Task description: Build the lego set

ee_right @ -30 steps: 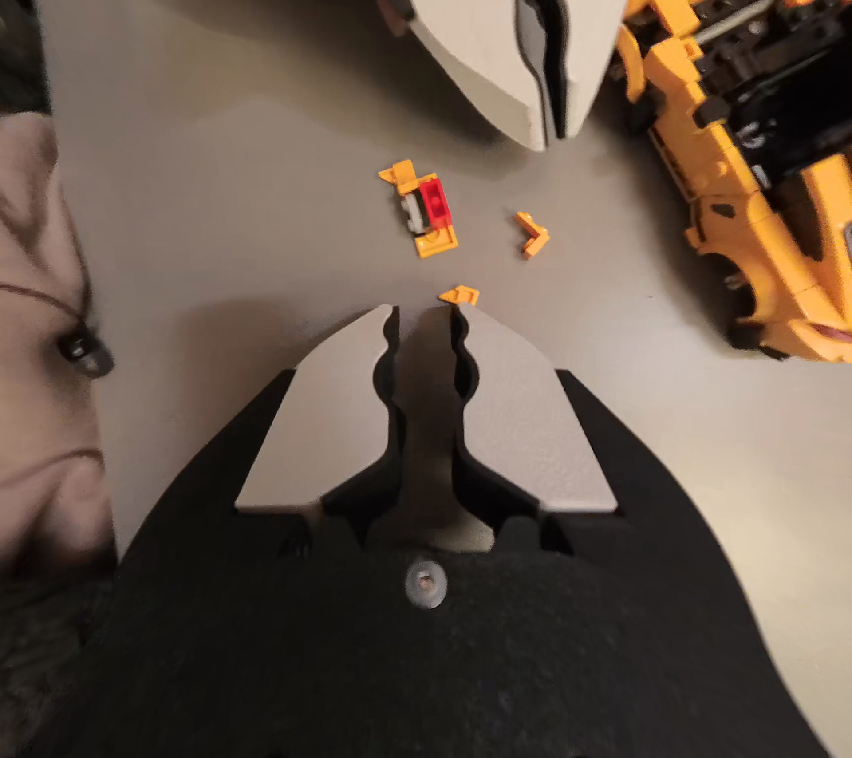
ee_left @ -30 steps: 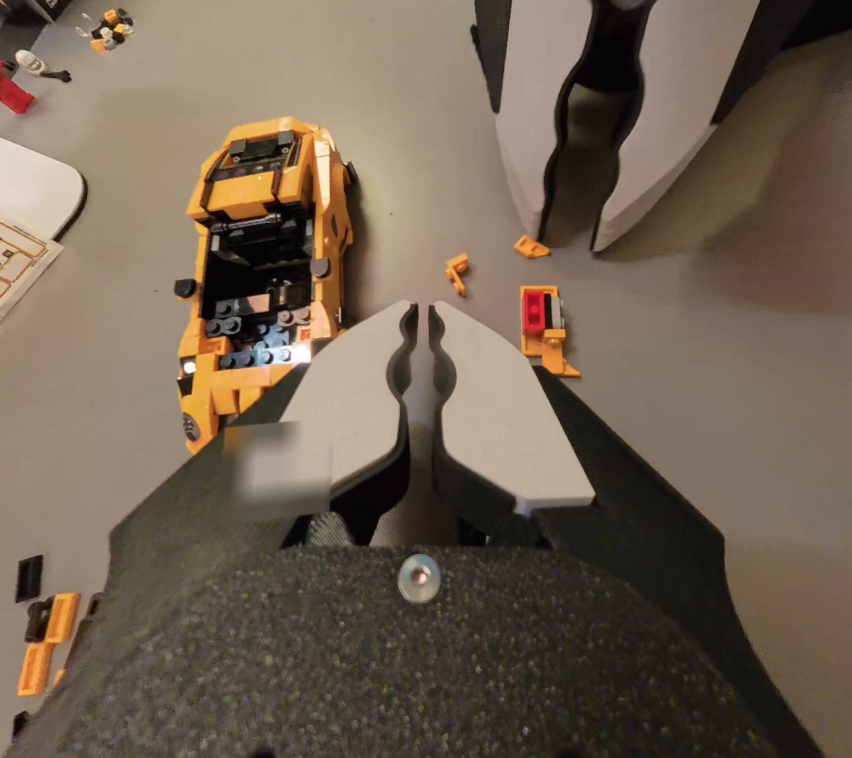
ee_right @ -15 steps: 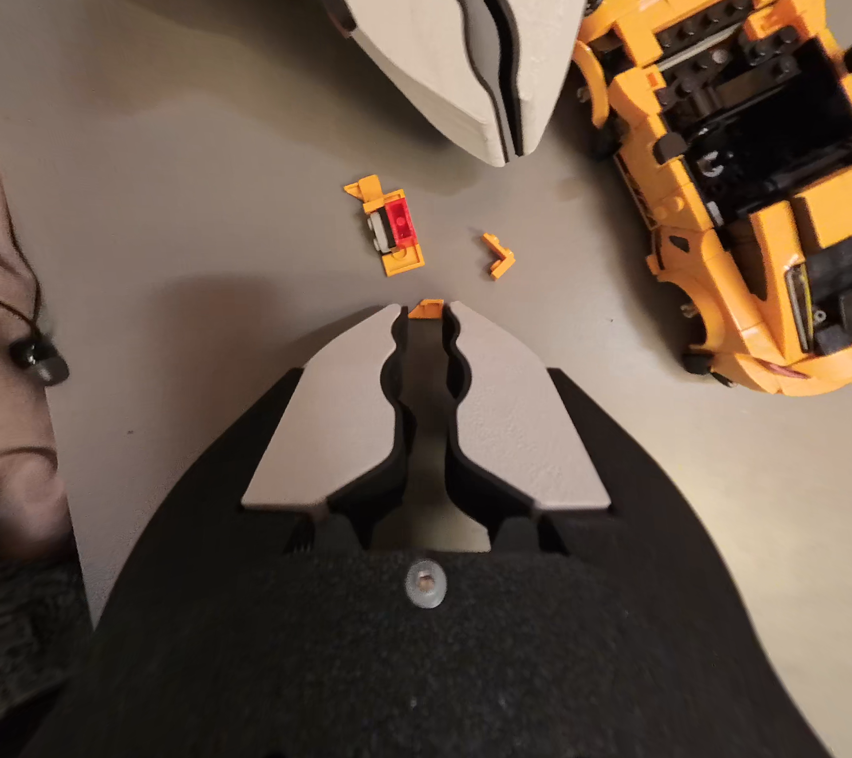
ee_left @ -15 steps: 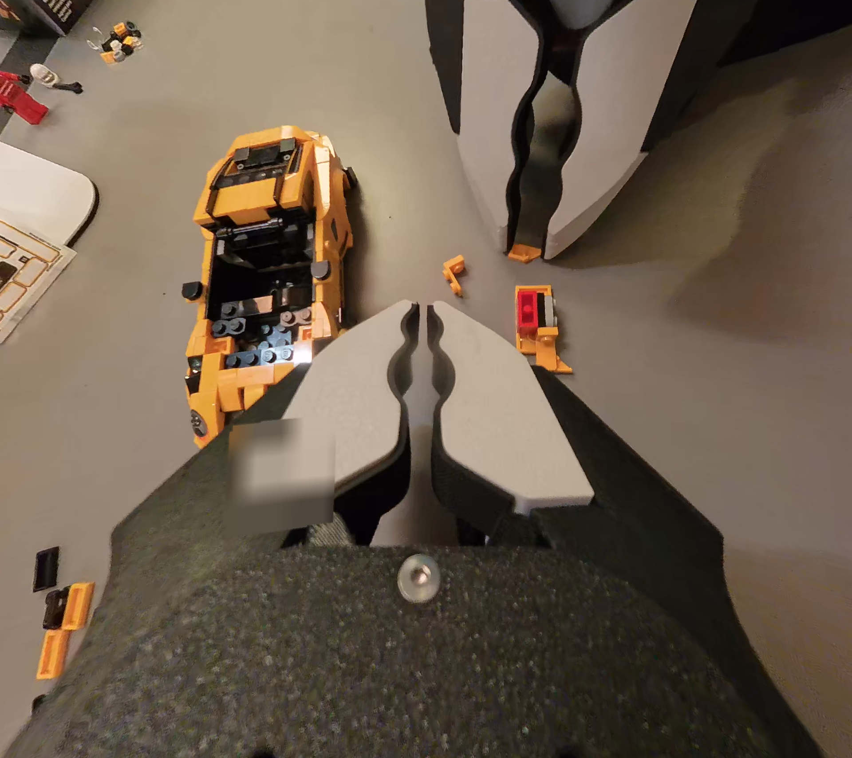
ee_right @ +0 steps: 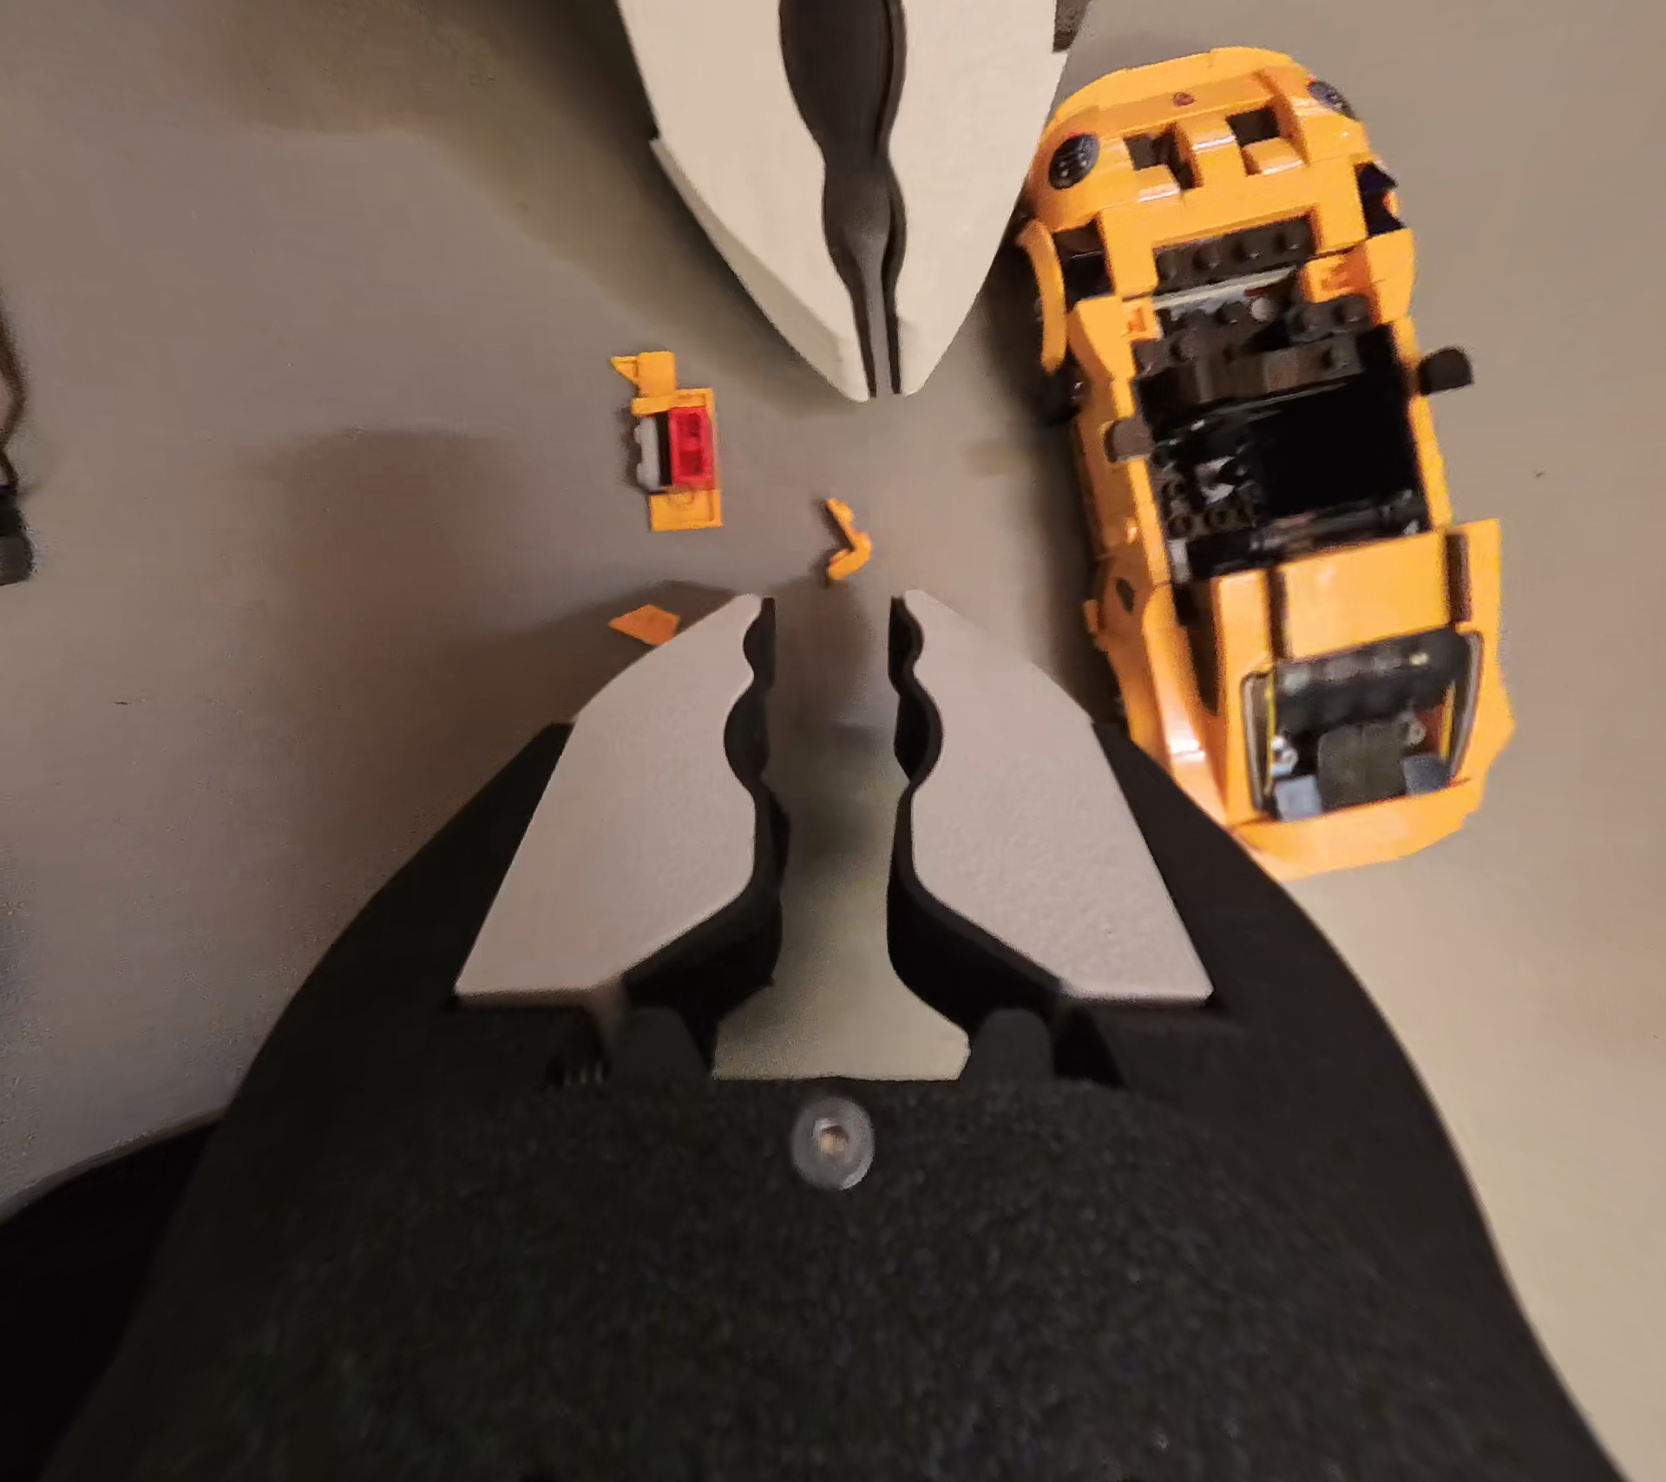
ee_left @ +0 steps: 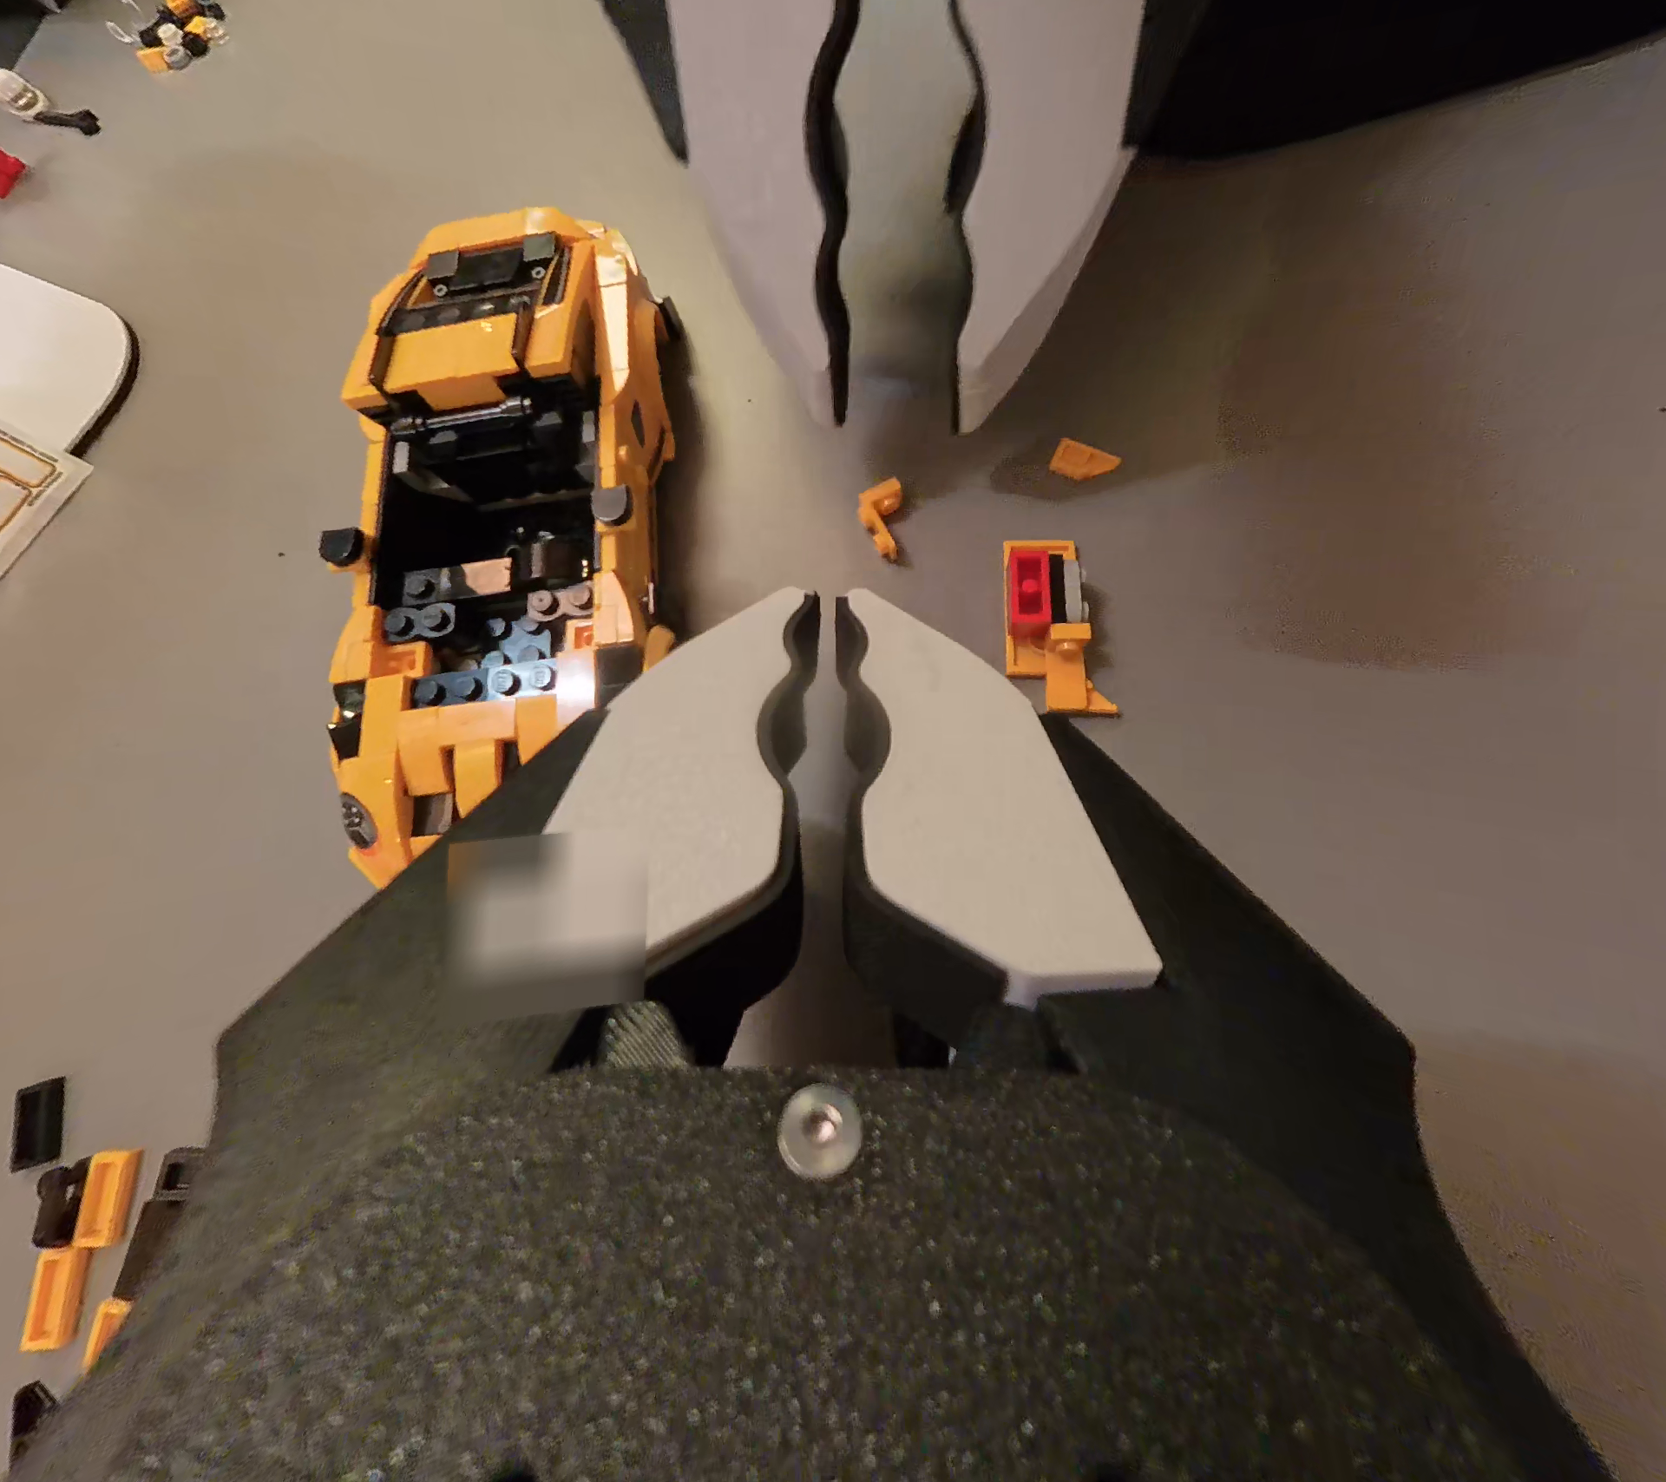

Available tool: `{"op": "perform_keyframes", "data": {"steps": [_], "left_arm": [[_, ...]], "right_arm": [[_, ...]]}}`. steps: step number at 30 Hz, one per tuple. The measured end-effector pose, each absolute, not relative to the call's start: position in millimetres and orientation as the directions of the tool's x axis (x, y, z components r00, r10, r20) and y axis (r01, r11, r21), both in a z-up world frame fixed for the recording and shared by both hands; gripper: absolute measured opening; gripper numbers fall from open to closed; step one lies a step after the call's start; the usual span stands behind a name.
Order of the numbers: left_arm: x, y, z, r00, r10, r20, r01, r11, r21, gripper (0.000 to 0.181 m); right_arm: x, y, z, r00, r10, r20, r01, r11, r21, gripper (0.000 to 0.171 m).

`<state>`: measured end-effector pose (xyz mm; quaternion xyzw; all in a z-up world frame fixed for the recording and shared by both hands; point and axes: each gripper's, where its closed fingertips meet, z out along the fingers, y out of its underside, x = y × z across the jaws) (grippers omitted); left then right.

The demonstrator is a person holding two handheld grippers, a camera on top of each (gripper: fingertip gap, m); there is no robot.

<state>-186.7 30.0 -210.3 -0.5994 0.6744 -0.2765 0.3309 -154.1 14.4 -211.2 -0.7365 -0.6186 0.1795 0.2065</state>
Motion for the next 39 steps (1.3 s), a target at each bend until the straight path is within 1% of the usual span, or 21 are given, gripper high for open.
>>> {"op": "perform_keyframes", "data": {"steps": [3,4,5,7,9,14,17,20,22,24,27,30,32,34,37,39], "left_arm": [[-187,30,-210,-0.063,-0.992,-0.106,-0.624,0.122,-0.772,0.003],[-188,30,-210,-0.063,-0.993,-0.102,-0.623,0.119,-0.773,0.003],[-188,30,-209,-0.064,-0.993,-0.097,-0.621,0.115,-0.775,0.003],[-188,28,-208,-0.071,-0.994,-0.078,-0.613,0.105,-0.783,0.003],[-186,23,-203,-0.090,-0.995,-0.042,-0.588,0.087,-0.804,0.003],[-184,15,-190,-0.116,-0.993,0.024,-0.528,0.041,-0.848,0.005],[-181,9,-187,-0.140,-0.990,0.010,-0.508,0.063,-0.859,0.006],[-175,-6,-172,-0.193,-0.981,-0.004,-0.434,0.089,-0.896,0.009],[-171,-13,-166,-0.206,-0.978,-0.017,-0.404,0.101,-0.909,0.009],[-170,-17,-170,-0.218,-0.976,-0.023,-0.421,0.115,-0.900,0.009],[-170,-19,-180,-0.225,-0.973,-0.050,-0.462,0.152,-0.874,0.008],[-168,-23,-180,-0.223,-0.974,-0.027,-0.467,0.131,-0.874,0.008],[-167,-28,-177,-0.236,-0.970,0.057,-0.454,0.058,-0.889,0.009],[-167,-28,-171,-0.239,-0.957,0.162,-0.439,-0.042,-0.898,0.015],[-167,-30,-157,-0.258,-0.926,0.277,-0.390,-0.162,-0.906,0.018],[-167,-31,-155,-0.267,-0.910,0.316,-0.383,-0.201,-0.902,0.019]], "right_arm": [[-163,20,-222,0.115,0.993,-0.014,0.864,-0.107,-0.493,0.022],[-164,20,-226,0.095,0.995,-0.018,0.874,-0.092,-0.478,0.020],[-164,19,-229,0.078,0.997,-0.020,0.880,-0.078,-0.469,0.012],[-166,19,-226,0.070,0.997,-0.017,0.866,-0.069,-0.495,0.009],[-165,18,-218,0.095,0.995,-0.030,0.829,-0.096,-0.550,0.009],[-164,6,-188,0.176,0.977,-0.125,0.637,-0.209,-0.742,0.009],[-161,-1,-176,0.211,0.968,-0.137,0.550,-0.234,-0.802,0.009],[-161,-10,-175,0.228,0.962,-0.148,0.536,-0.251,-0.806,0.009],[-161,-16,-180,0.240,0.953,-0.183,0.555,-0.289,-0.780,0.009],[-157,-18,-188,0.252,0.950,-0.183,0.604,-0.302,-0.738,0.009],[-154,-19,-189,0.205,0.971,-0.123,0.667,-0.231,-0.709,0.009],[-156,-16,-179,0.145,0.989,0.011,0.674,-0.091,-0.733,0.009],[-160,-17,-170,0.123,0.989,0.083,0.637,-0.015,-0.771,0.009],[-164,-19,-164,0.114,0.976,0.184,0.595,0.082,-0.799,0.009],[-166,-22,-159,0.120,0.939,0.322,0.567,0.201,-0.799,0.009],[-168,-25,-152,0.130,0.916,0.379,0.536,0.257,-0.804,0.009]]}}
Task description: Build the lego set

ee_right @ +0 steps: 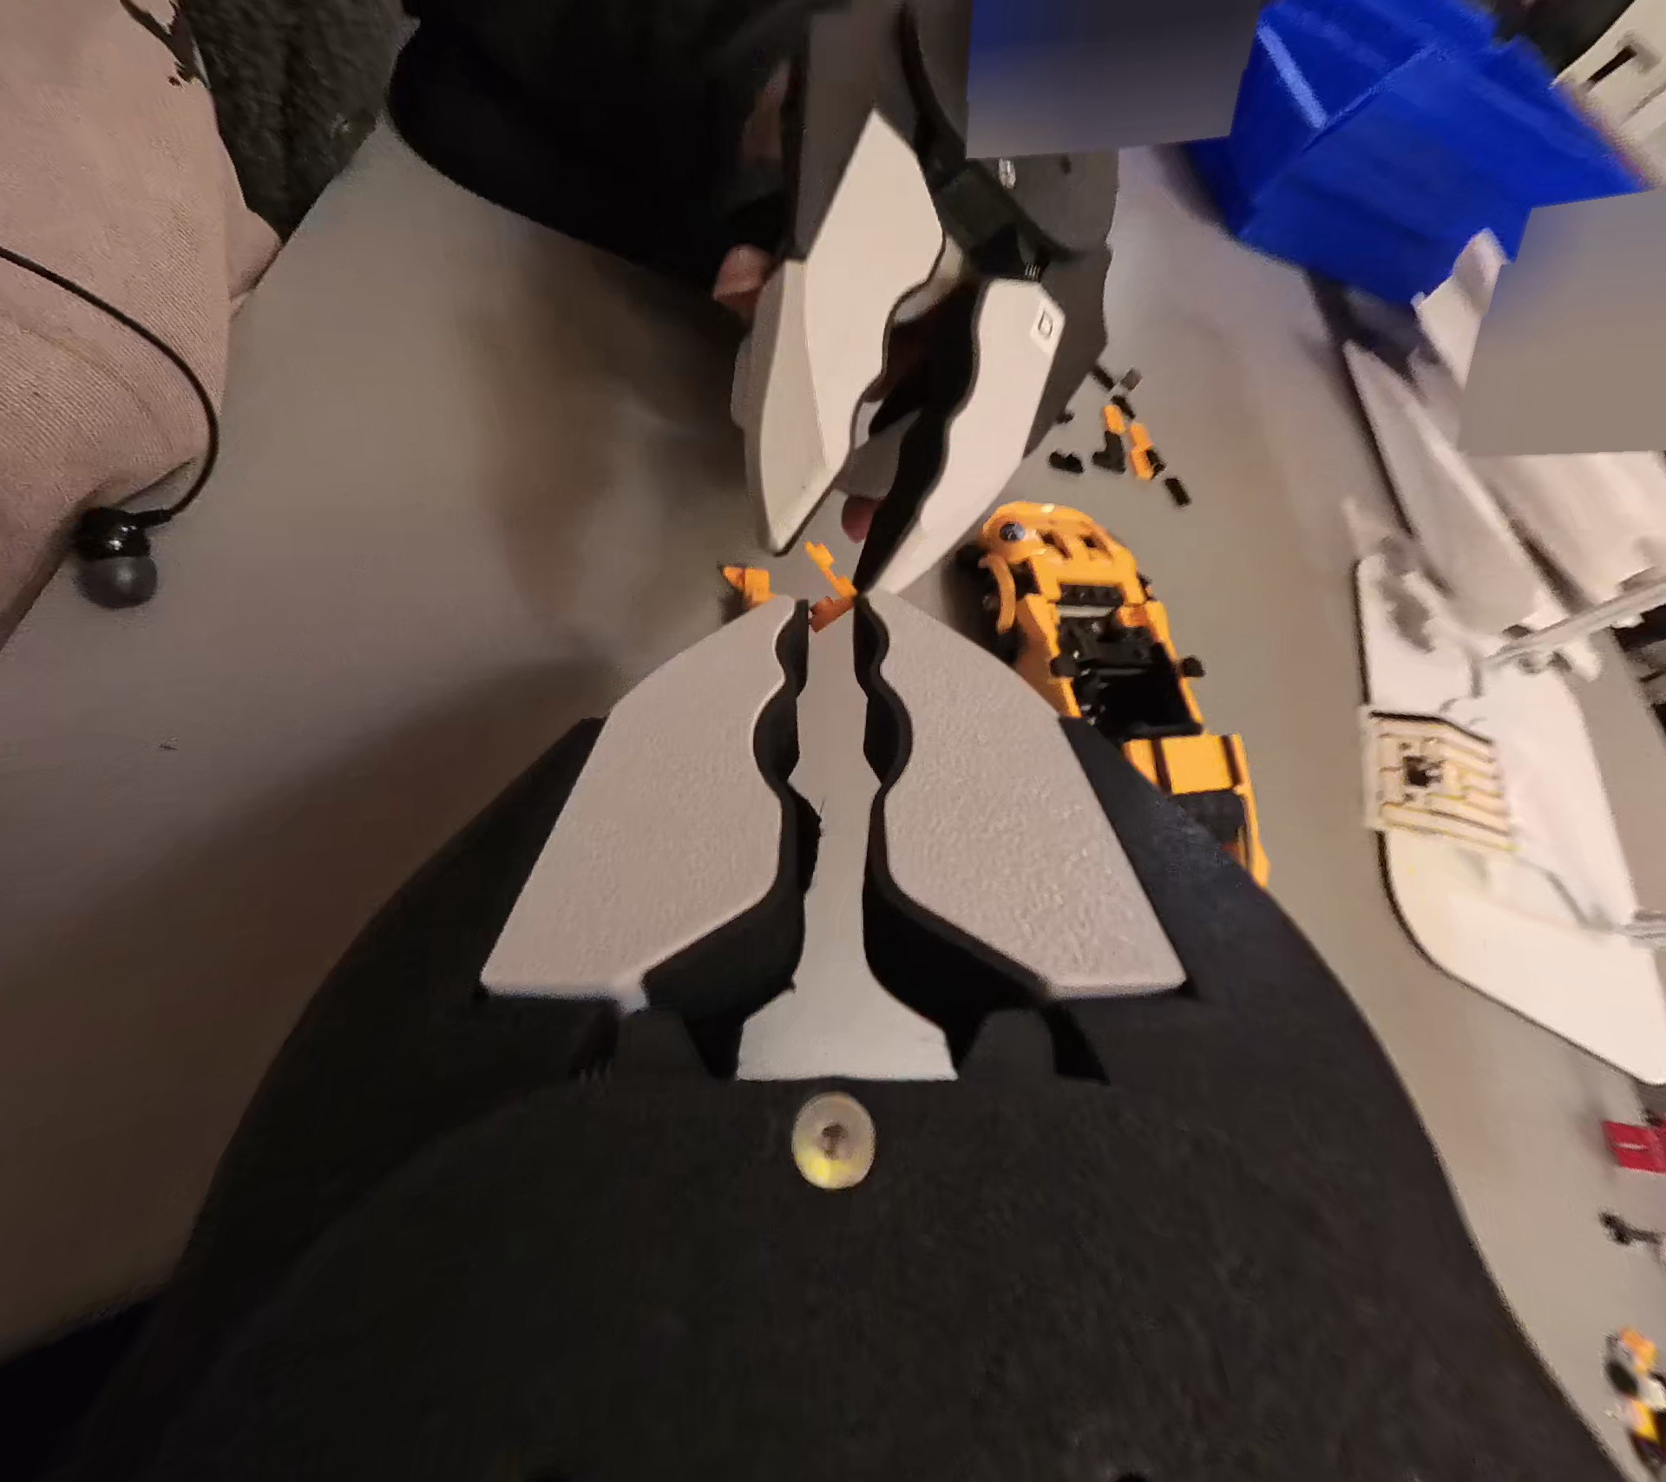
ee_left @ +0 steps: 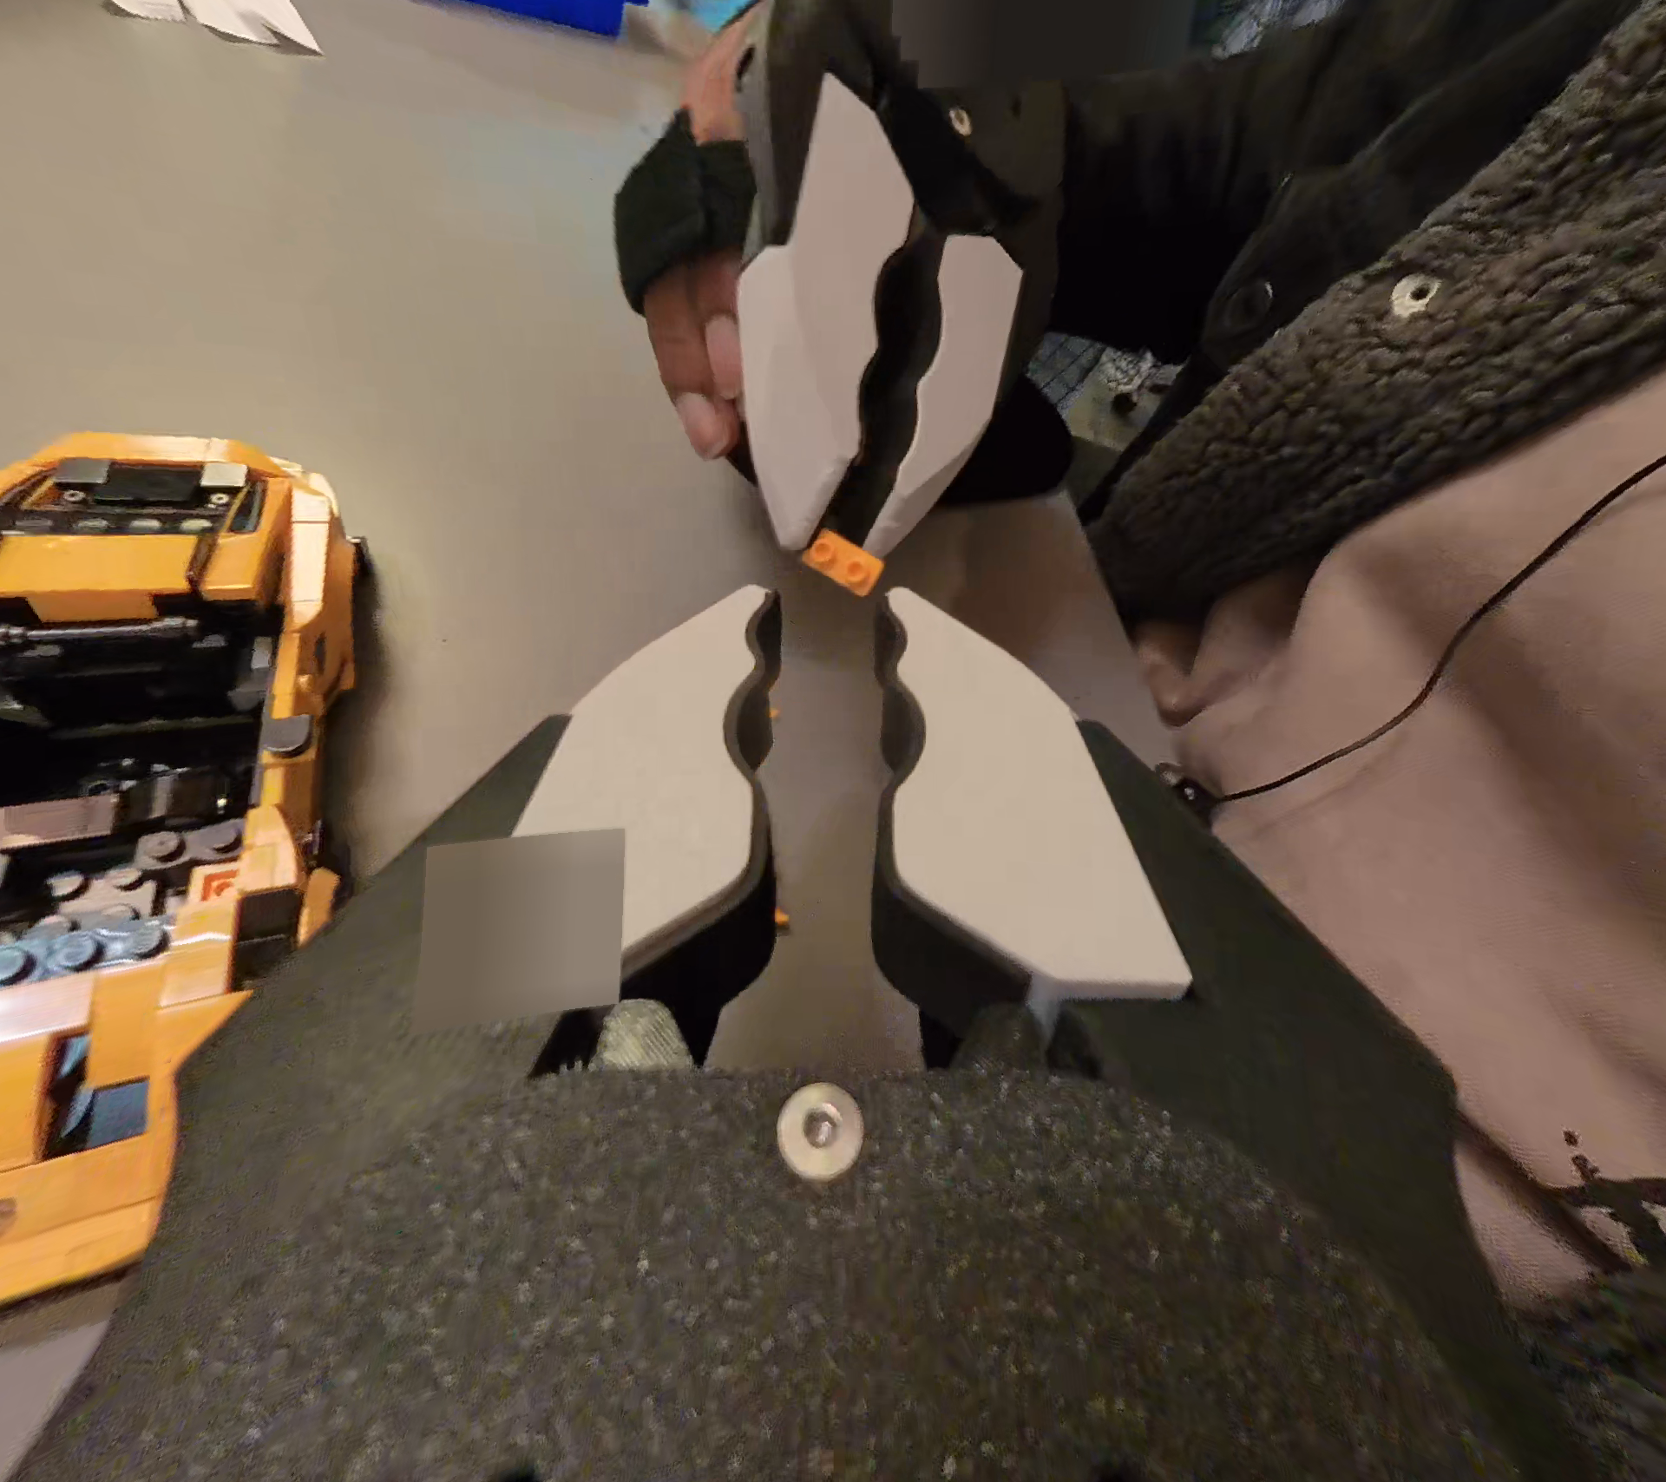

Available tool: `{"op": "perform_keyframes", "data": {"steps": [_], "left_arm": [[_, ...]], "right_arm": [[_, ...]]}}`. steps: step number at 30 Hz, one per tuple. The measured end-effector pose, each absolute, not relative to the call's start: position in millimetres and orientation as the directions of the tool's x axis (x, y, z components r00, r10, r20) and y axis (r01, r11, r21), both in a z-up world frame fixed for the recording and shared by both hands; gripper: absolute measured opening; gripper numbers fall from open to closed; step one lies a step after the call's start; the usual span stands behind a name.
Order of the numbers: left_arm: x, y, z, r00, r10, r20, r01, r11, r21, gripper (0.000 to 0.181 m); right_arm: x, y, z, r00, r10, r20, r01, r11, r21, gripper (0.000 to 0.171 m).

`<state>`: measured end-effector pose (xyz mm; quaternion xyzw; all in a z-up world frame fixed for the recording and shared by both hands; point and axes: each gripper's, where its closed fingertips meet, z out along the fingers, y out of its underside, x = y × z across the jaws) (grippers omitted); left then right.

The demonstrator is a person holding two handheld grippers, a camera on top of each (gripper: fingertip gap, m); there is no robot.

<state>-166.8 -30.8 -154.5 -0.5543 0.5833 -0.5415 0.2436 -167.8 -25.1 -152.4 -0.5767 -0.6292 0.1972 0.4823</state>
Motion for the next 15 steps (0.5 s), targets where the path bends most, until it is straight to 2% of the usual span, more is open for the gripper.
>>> {"op": "perform_keyframes", "data": {"steps": [5,10,15], "left_arm": [[-167,-42,-135,-0.364,-0.878,0.309,-0.278,-0.214,-0.936,0.024],[-172,-51,-114,-0.464,-0.808,0.363,-0.198,-0.305,-0.931,0.021],[-170,-47,-114,-0.442,-0.819,0.366,-0.188,-0.314,-0.931,0.019]], "right_arm": [[-174,-32,-131,0.159,0.871,0.464,0.445,0.357,-0.822,0.009],[-184,-39,-115,0.175,0.857,0.484,0.355,0.404,-0.843,0.009],[-184,-34,-114,0.197,0.827,0.527,0.365,0.437,-0.822,0.009]]}}
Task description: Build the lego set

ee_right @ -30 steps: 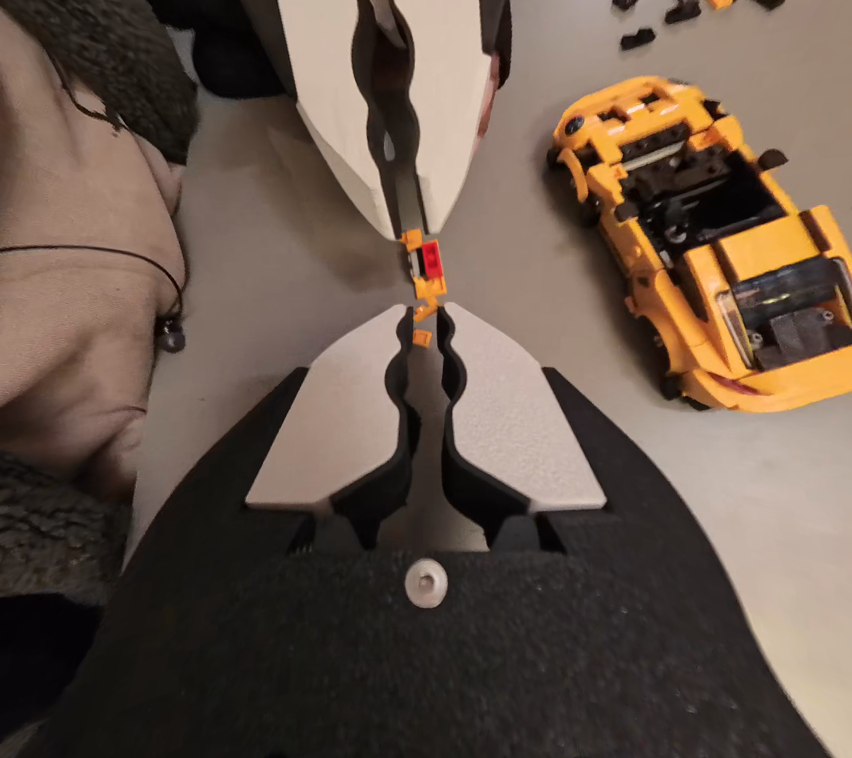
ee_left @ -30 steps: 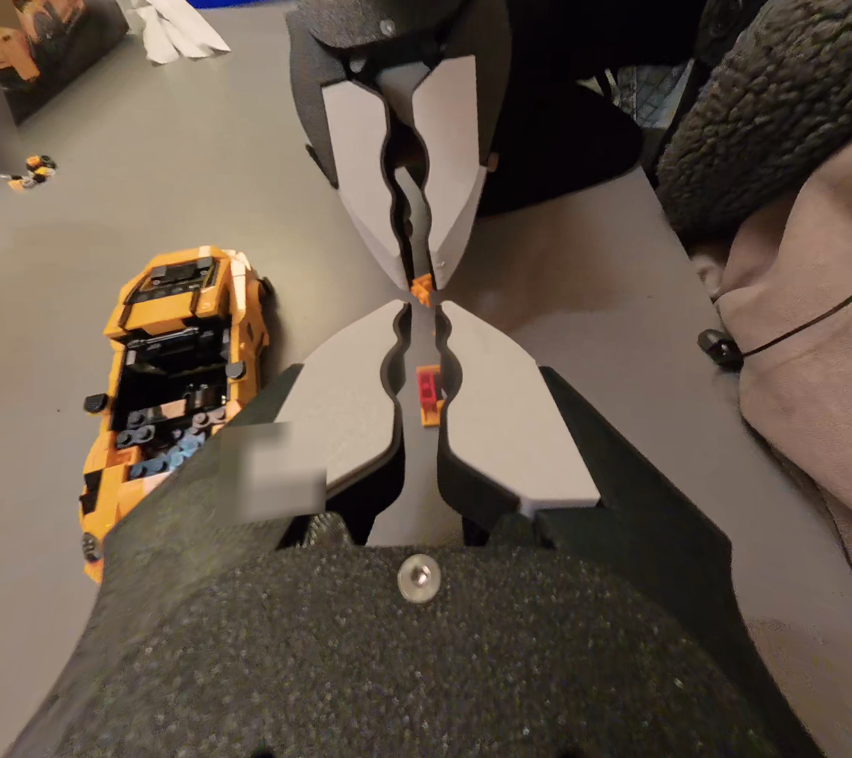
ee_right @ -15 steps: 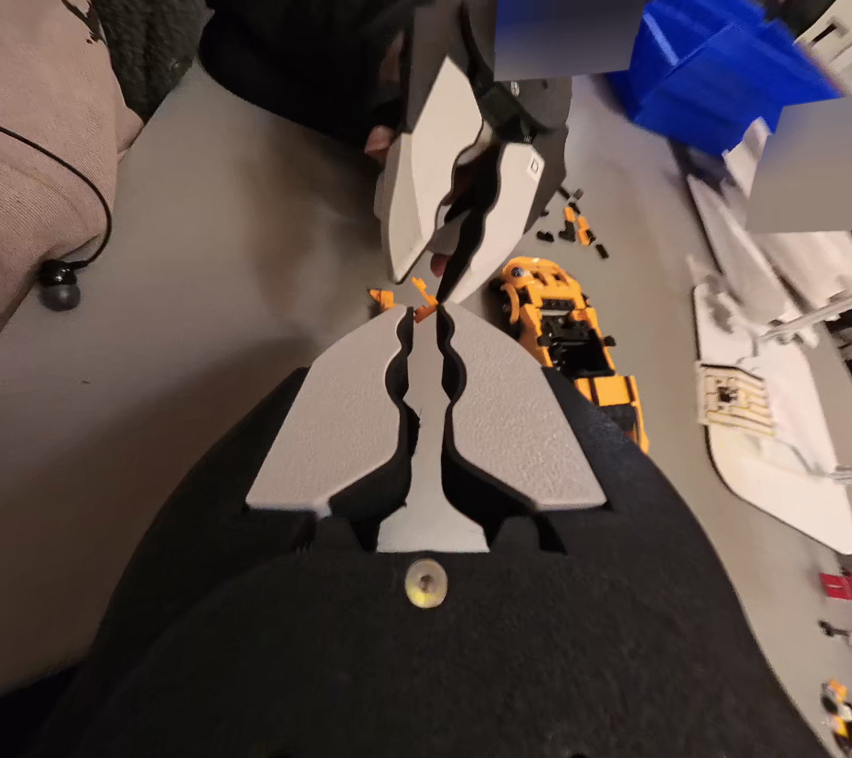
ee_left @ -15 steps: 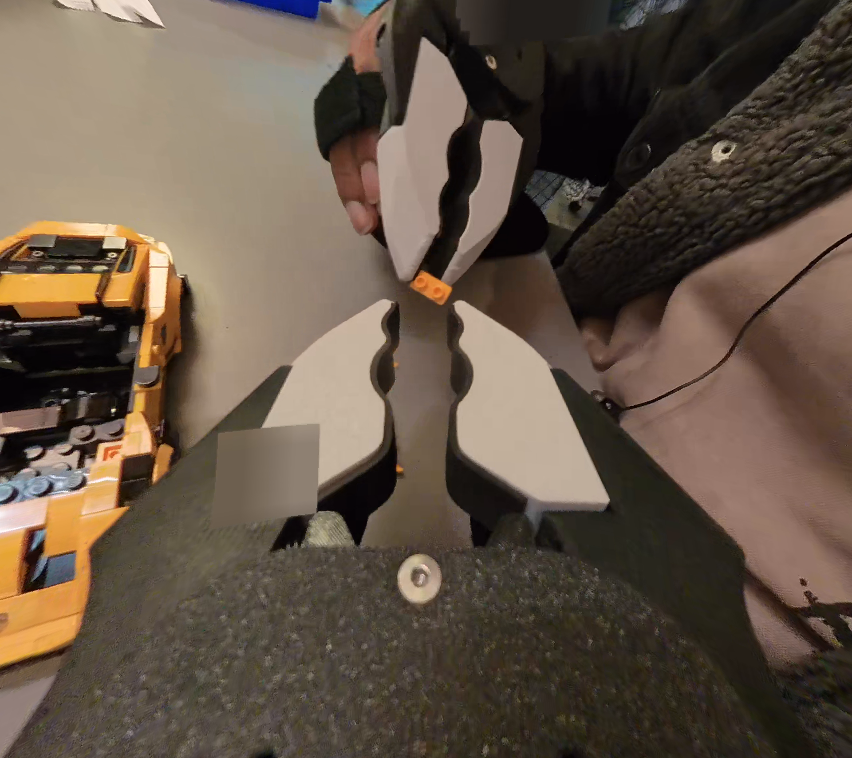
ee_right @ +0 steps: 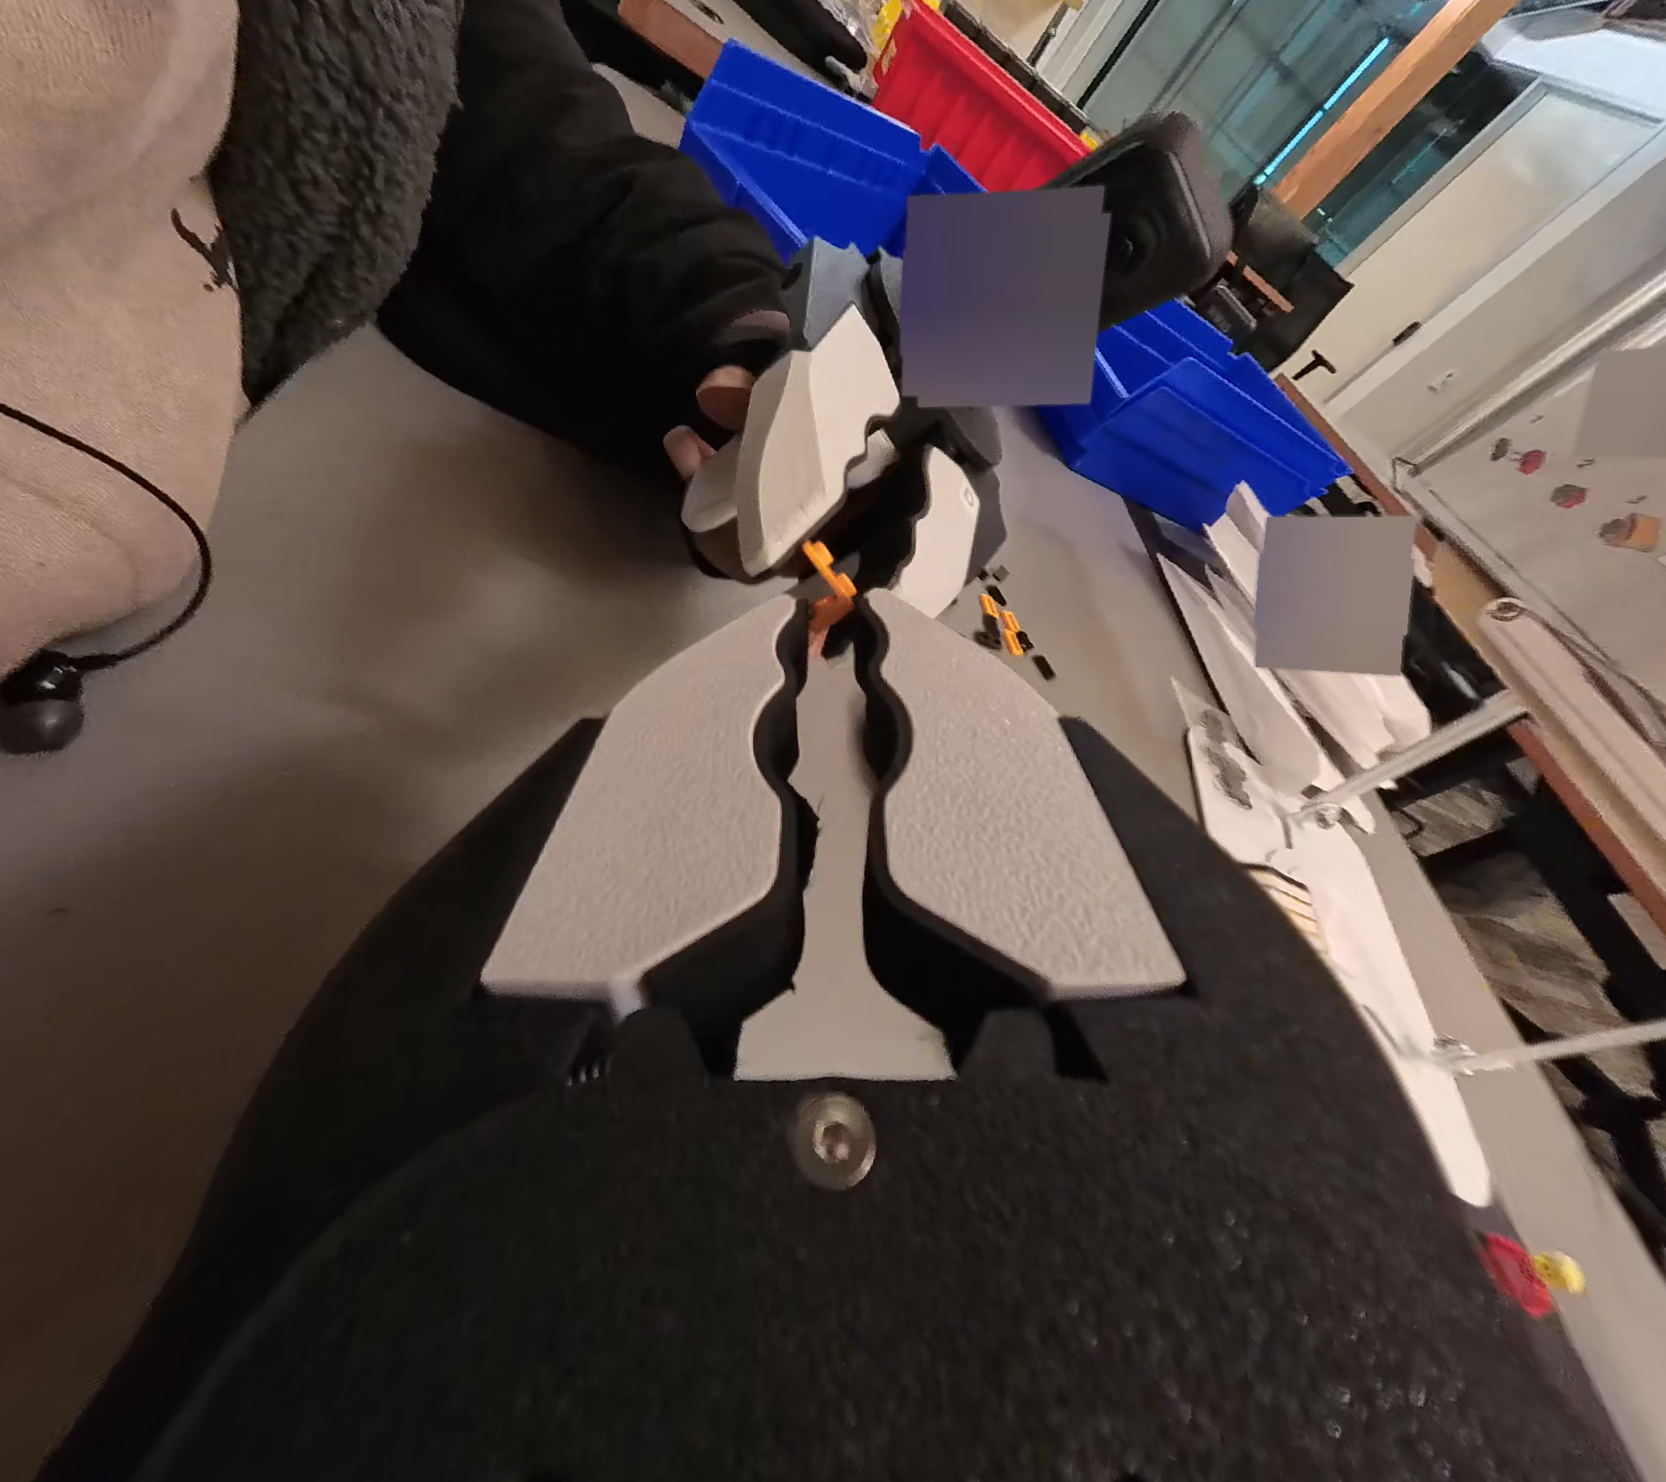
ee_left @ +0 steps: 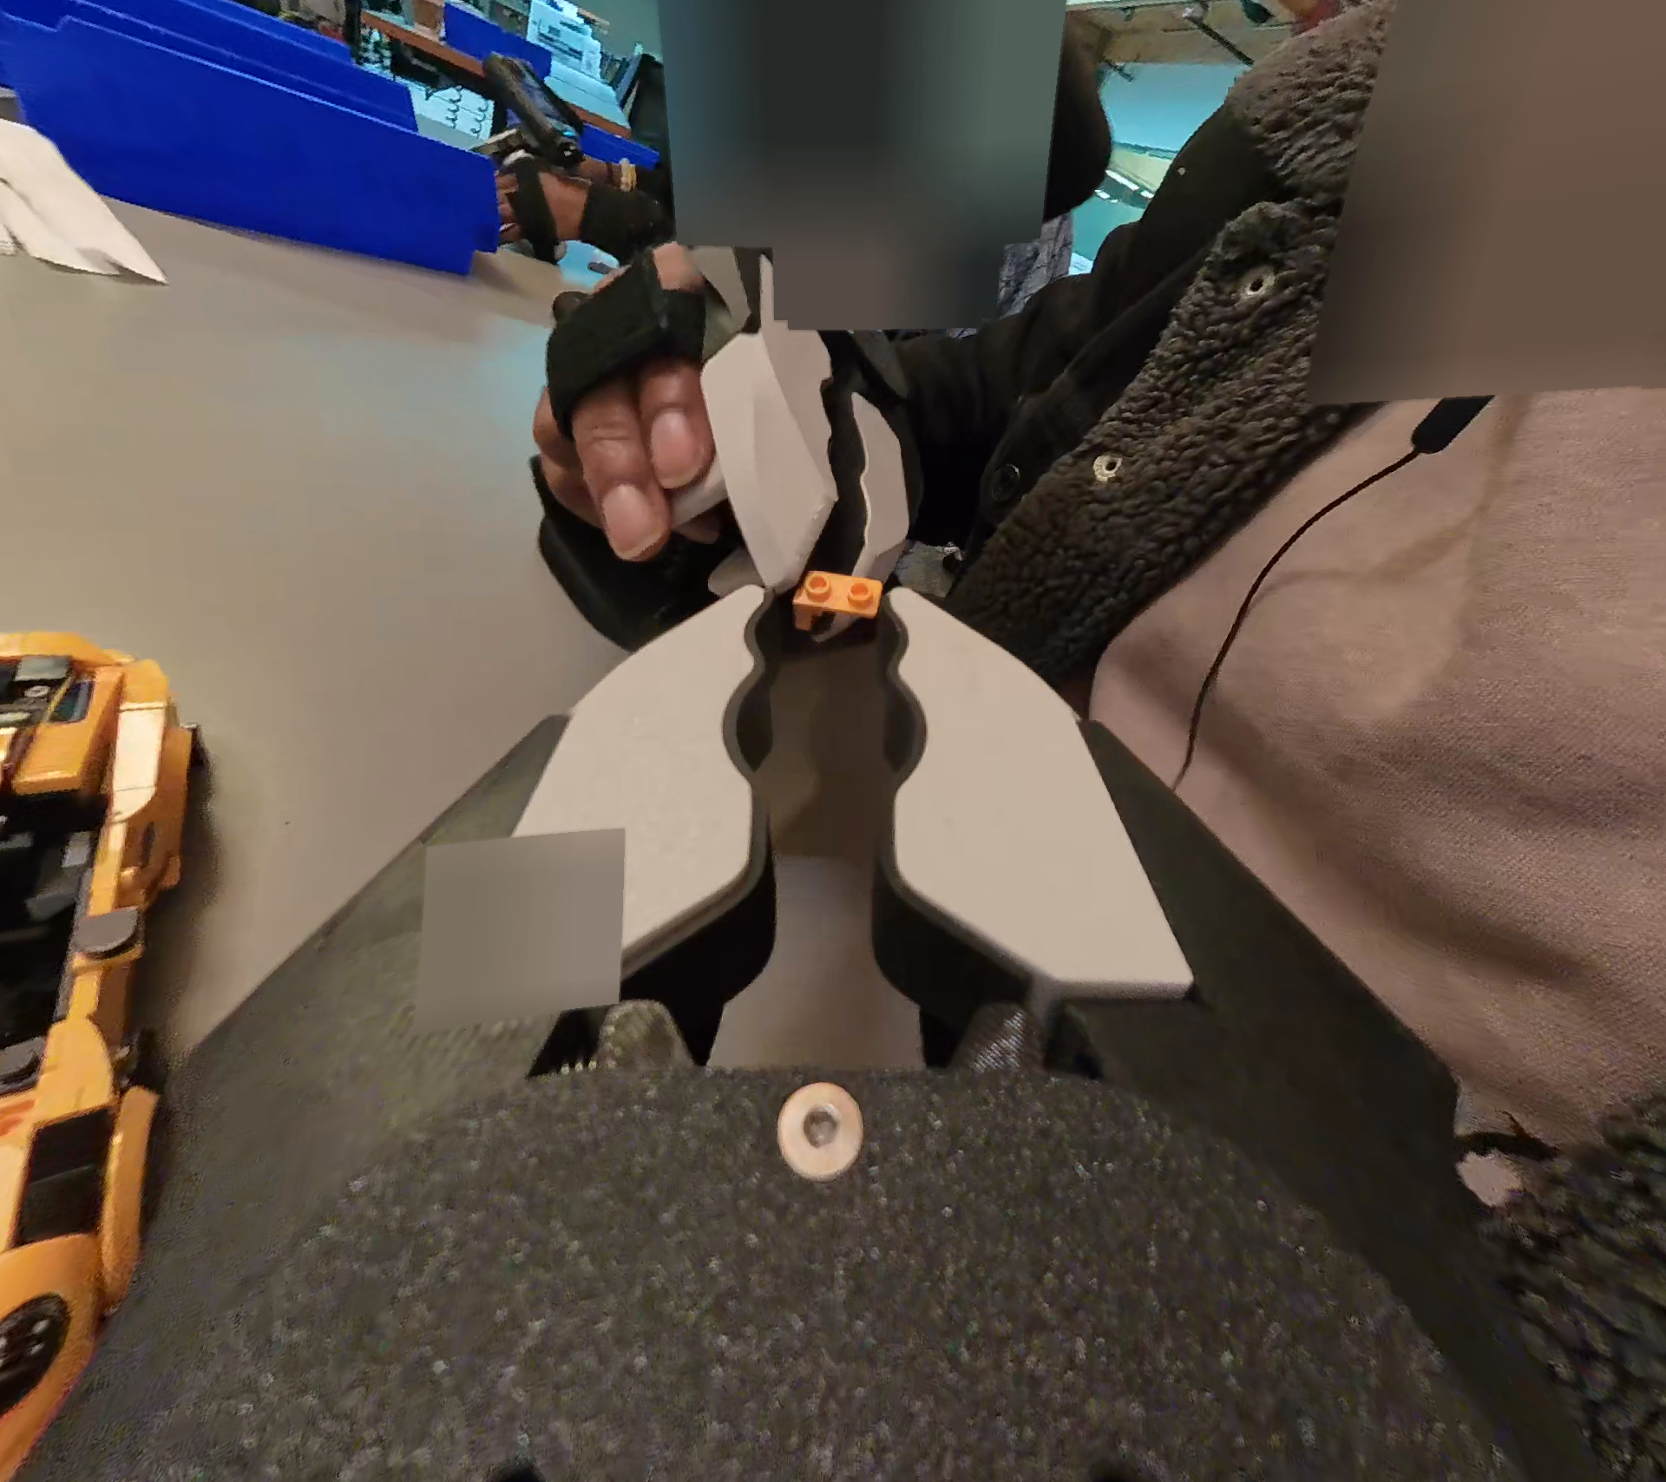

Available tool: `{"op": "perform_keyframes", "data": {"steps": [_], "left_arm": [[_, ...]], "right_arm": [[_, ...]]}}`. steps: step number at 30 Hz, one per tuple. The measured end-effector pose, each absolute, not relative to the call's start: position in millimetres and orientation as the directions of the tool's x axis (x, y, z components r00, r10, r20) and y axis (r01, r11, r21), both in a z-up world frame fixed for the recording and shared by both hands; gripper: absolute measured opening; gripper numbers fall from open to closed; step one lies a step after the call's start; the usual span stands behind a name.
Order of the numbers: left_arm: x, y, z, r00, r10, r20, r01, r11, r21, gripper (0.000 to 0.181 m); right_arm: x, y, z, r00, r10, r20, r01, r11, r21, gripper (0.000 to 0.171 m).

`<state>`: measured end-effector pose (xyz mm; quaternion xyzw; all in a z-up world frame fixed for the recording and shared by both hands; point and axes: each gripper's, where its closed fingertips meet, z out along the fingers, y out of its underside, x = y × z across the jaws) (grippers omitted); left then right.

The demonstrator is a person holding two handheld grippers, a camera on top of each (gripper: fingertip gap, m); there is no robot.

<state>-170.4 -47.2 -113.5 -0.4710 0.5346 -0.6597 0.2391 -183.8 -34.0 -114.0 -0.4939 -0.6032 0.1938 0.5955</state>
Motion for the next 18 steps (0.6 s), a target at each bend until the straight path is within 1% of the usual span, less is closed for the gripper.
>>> {"op": "perform_keyframes", "data": {"steps": [4,10,12,14,18], "left_arm": [[-168,-40,-121,-0.389,-0.851,0.353,-0.219,-0.287,-0.933,0.016],[-168,-26,-140,-0.274,-0.941,0.198,-0.284,-0.118,-0.952,0.016],[-167,-18,-149,-0.213,-0.973,0.085,-0.325,-0.012,-0.946,0.016],[-166,-12,-156,-0.167,-0.985,-0.039,-0.361,0.098,-0.927,0.016],[-165,-6,-161,-0.115,-0.973,-0.201,-0.402,0.231,-0.886,0.016]], "right_arm": [[-180,-26,-122,0.208,0.792,0.573,0.438,0.449,-0.779,0.009],[-170,-19,-130,0.236,0.830,0.506,0.463,0.362,-0.809,0.010],[-166,-18,-136,0.247,0.884,0.396,0.465,0.250,-0.849,0.010],[-165,-18,-140,0.277,0.933,0.231,0.437,0.092,-0.895,0.011],[-167,-10,-152,0.370,0.927,-0.054,0.398,-0.211,-0.893,0.015]]}}
